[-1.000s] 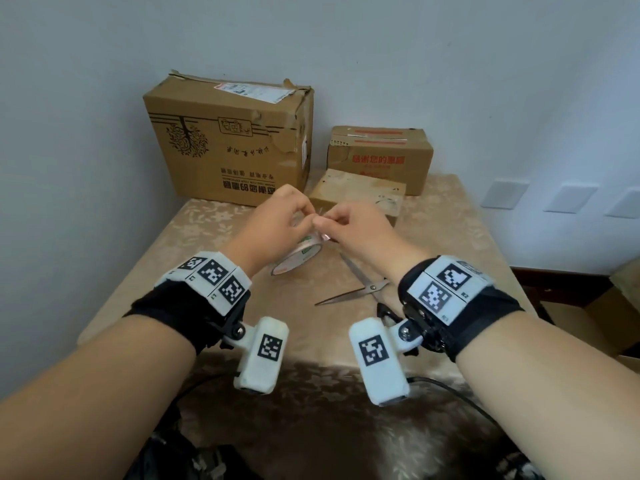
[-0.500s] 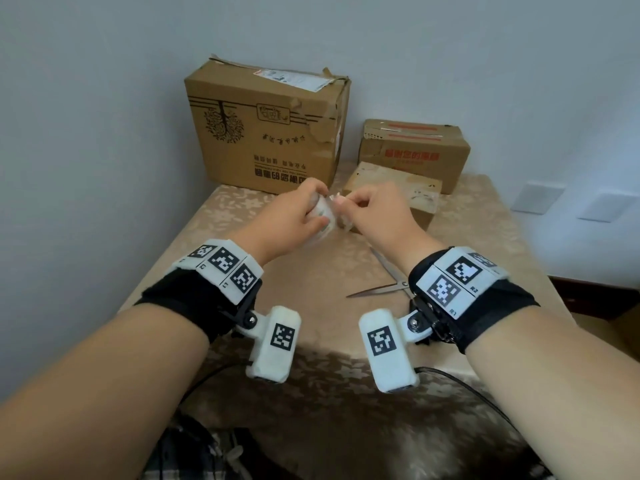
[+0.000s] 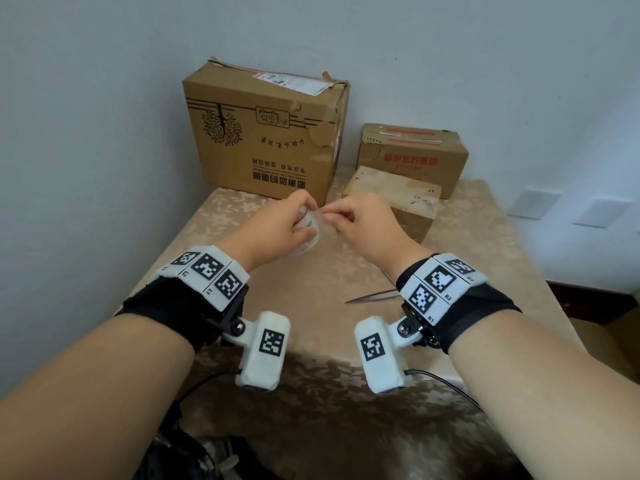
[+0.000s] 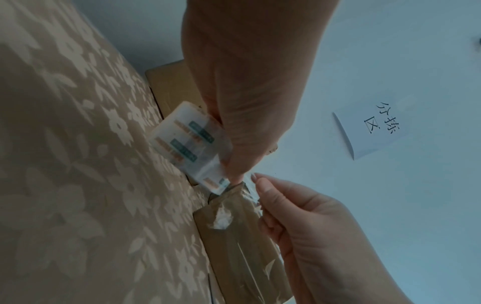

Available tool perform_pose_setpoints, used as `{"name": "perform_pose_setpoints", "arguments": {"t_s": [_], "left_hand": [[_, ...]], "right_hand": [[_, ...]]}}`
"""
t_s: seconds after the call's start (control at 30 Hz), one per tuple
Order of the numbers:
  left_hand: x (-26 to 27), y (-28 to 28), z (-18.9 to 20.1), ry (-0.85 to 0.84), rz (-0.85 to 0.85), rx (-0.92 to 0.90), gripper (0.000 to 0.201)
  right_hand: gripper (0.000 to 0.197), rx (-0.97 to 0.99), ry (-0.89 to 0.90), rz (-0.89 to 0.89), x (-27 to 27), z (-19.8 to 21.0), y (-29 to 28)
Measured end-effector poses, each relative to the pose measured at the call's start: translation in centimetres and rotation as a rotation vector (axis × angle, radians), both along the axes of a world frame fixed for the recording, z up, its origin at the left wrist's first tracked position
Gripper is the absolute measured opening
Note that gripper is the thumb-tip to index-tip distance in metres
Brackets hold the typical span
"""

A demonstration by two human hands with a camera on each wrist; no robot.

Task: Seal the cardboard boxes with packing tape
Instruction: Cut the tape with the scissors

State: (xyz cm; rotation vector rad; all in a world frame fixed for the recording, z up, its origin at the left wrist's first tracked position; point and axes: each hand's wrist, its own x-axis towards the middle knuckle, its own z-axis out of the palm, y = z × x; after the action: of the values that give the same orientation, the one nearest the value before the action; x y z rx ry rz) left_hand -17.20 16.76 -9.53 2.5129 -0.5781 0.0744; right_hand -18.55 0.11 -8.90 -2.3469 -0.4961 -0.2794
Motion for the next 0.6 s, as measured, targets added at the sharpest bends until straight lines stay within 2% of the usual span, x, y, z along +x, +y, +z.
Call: {"name": "perform_pose_setpoints", "arguments": {"t_s": [0.13,0.23,0.37,0.47,0.53,0.6], "left_hand": [[0.0,0.4,0.1,-0.046,-0.003,0.06,0.031],[-0.2,0.6,0.2,-0.076,-0.01,0.1,0.032],[0.0,1.1,0.3,-0.102,0.004,0.146,0.035],[0.6,2.2,0.1,-0.068,0.063,0.236,0.035],[1.0,2.9,-0.6,-0.006,0.118,0.318,0.033],[1.3,3.0,-1.2,0.051,0.147,0.421,0.034]], "right_hand": [[0.02,-0.19,0.035,-0.035,0.9,-0.1,0.2],[0.021,-0.307,-0.016,-0.04,1.2,-0.3,1.1],[0.023,-0.282,0.055,-0.093,1.4,-0.6,1.7],[0.049,-0.145,0.142,-0.174,0.7,-0.6,0.4],[0.045,-0.109,-0.02,-0.239,0.2,-0.2,-1.3],[0.039,-0.235,-0.191,-0.311,-0.1,0.3,-3.5]]}}
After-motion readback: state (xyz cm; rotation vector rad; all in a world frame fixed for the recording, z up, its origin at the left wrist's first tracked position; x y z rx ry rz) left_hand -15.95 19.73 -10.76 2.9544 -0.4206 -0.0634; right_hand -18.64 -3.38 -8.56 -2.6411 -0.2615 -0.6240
